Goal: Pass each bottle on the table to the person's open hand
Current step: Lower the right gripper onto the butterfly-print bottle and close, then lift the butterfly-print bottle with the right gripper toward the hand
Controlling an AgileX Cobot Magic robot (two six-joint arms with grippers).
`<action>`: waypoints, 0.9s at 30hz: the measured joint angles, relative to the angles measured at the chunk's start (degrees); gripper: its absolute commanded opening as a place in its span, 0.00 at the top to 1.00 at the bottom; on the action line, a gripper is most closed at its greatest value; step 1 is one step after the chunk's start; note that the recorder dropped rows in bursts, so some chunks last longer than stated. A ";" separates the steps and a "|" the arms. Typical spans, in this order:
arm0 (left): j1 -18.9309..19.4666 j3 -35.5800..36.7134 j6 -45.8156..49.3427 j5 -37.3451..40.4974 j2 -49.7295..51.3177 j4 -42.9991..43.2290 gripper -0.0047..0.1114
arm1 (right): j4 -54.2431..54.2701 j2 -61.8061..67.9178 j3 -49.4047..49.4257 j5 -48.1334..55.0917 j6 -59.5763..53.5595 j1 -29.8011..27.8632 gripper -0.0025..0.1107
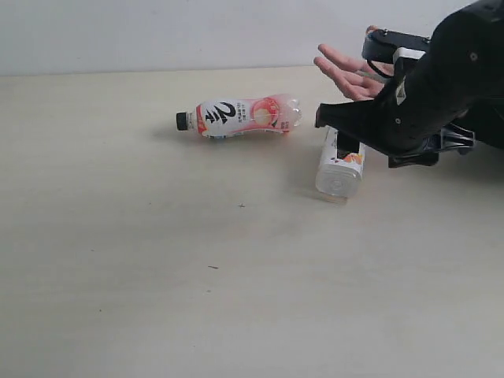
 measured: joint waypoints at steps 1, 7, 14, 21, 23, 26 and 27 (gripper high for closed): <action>0.00 0.00 0.00 0.00 0.00 0.00 0.94 | -3.65 0.00 0.00 0.71 3.40 0.75 0.40; 0.00 0.00 0.00 0.00 0.00 0.00 0.94 | -29.96 2.13 0.65 -0.27 31.36 5.31 0.29; 0.00 0.00 0.00 0.00 0.00 0.00 0.94 | -40.47 7.84 0.65 -4.33 45.69 5.80 0.27; 0.00 0.00 0.00 0.00 0.00 0.00 0.94 | -52.60 12.49 0.65 -4.86 57.85 5.89 0.27; 0.00 0.00 0.00 0.00 0.00 0.00 0.94 | -56.98 13.38 0.65 -4.90 61.76 5.89 0.27; 0.00 0.00 0.00 0.00 0.00 0.00 0.94 | -62.97 14.96 0.65 -4.90 67.47 5.89 0.27; 0.00 0.00 0.00 0.00 0.00 0.00 0.94 | -64.47 15.46 0.65 -4.90 69.22 5.89 0.27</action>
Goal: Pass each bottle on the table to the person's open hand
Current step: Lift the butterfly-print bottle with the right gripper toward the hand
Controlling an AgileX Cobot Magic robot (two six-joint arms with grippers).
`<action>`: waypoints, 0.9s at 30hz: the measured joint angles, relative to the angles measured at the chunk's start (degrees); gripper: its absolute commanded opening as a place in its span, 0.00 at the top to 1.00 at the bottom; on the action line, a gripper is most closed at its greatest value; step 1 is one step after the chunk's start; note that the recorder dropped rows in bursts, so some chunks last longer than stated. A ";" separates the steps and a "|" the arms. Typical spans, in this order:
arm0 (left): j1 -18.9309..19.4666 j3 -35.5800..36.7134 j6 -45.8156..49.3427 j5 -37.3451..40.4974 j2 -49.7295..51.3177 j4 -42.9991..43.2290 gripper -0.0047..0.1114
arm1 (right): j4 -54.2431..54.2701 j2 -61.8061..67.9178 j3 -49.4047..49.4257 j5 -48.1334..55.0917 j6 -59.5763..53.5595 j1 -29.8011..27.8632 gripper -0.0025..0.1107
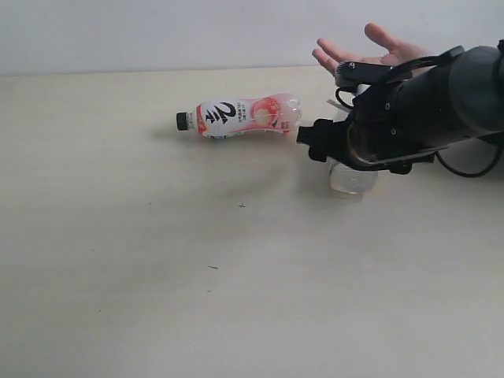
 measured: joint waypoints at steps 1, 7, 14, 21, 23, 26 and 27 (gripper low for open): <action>0.00 0.00 0.00 0.00 0.00 0.00 0.94 | -1.72 0.49 0.00 0.00 1.55 0.00 0.27; 0.00 0.00 0.00 0.00 0.00 0.00 0.94 | -8.44 2.80 -0.14 1.13 6.12 0.00 0.27; 0.00 0.00 0.00 0.00 0.00 0.00 0.94 | -13.01 4.80 -0.49 1.69 7.01 0.00 0.69; 0.00 0.00 0.00 0.00 0.00 0.00 0.94 | -5.07 3.08 -0.68 1.23 2.22 0.00 0.98; 0.00 0.00 0.00 0.00 0.00 0.00 0.94 | -0.34 0.59 -0.68 -0.06 -4.48 0.00 0.98; 0.00 0.00 0.00 0.00 0.00 0.00 0.94 | 7.98 -2.67 -0.68 -1.58 -15.18 0.00 0.98; 0.00 0.00 0.00 0.00 0.00 0.00 0.94 | 10.08 -3.55 -0.68 -1.89 -17.33 0.00 0.98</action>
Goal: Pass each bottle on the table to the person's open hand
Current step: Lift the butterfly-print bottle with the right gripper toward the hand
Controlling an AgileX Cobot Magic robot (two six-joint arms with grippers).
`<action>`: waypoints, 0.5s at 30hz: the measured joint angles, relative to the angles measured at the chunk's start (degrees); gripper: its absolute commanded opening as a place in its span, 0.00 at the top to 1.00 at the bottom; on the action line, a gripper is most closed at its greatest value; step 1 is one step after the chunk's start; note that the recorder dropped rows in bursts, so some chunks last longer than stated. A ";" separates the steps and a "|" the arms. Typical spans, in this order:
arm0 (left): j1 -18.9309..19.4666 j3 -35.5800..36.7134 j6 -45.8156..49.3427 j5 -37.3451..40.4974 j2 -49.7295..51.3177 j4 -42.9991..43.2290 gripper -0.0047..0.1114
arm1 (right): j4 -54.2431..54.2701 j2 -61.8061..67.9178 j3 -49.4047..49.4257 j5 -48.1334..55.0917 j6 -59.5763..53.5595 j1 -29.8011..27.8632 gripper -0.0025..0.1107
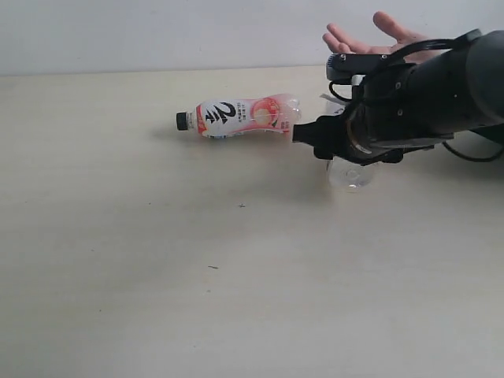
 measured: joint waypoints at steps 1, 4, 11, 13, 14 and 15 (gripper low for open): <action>0.00 0.00 0.00 0.00 0.00 0.00 0.94 | 1.94 -0.84 0.00 -0.27 -2.44 0.00 0.98; 0.00 0.00 0.00 0.00 0.00 0.00 0.94 | 7.15 -2.98 0.00 -0.70 -9.03 0.00 0.98; 0.00 0.00 0.00 0.00 0.00 0.00 0.94 | 19.27 -5.43 0.00 -0.80 -25.54 0.00 0.98; 0.00 0.00 0.00 0.00 0.00 0.00 0.94 | 21.75 -5.98 0.00 -0.80 -28.56 0.00 0.98; 0.00 0.00 0.00 0.00 0.00 0.00 0.94 | 22.75 -6.31 0.00 -0.80 -30.06 0.00 0.98; 0.00 0.00 0.00 0.00 0.00 0.00 0.94 | 23.40 -6.56 0.00 -0.80 -31.11 0.00 0.98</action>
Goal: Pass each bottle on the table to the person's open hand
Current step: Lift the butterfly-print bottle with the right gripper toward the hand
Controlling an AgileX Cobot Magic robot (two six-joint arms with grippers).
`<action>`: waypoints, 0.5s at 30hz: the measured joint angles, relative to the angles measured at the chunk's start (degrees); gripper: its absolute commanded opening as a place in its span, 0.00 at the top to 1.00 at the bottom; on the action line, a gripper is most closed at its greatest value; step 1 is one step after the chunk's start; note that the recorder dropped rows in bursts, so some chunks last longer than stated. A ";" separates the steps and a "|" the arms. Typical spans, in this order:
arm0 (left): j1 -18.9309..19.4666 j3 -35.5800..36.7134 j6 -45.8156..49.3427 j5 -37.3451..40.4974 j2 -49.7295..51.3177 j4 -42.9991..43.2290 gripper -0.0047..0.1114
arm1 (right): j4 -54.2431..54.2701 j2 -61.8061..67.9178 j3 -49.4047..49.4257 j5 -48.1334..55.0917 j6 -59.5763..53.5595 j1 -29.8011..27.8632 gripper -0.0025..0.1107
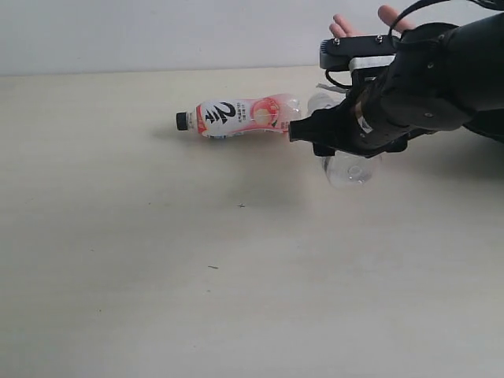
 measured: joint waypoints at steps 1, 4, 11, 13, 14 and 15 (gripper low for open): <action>0.00 0.00 0.00 0.00 0.00 0.00 0.94 | 0.50 -0.40 0.00 0.00 -0.91 0.00 0.98; 0.00 0.00 0.00 0.00 0.00 0.00 0.94 | 1.78 -1.70 0.00 0.00 -3.02 0.04 0.98; 0.00 0.00 0.00 0.00 0.00 0.00 0.94 | 3.76 -8.14 0.00 0.45 -9.30 2.66 0.98; 0.00 0.00 0.00 0.00 0.00 0.00 0.94 | 6.60 -9.56 0.00 0.45 -13.02 2.68 0.98; 0.00 0.00 0.00 0.00 0.00 0.00 0.94 | 7.72 -10.26 0.00 0.57 -14.82 2.68 0.98; 0.00 0.00 0.00 0.00 0.00 0.00 0.94 | 8.13 -10.74 0.00 0.57 -15.50 2.68 0.98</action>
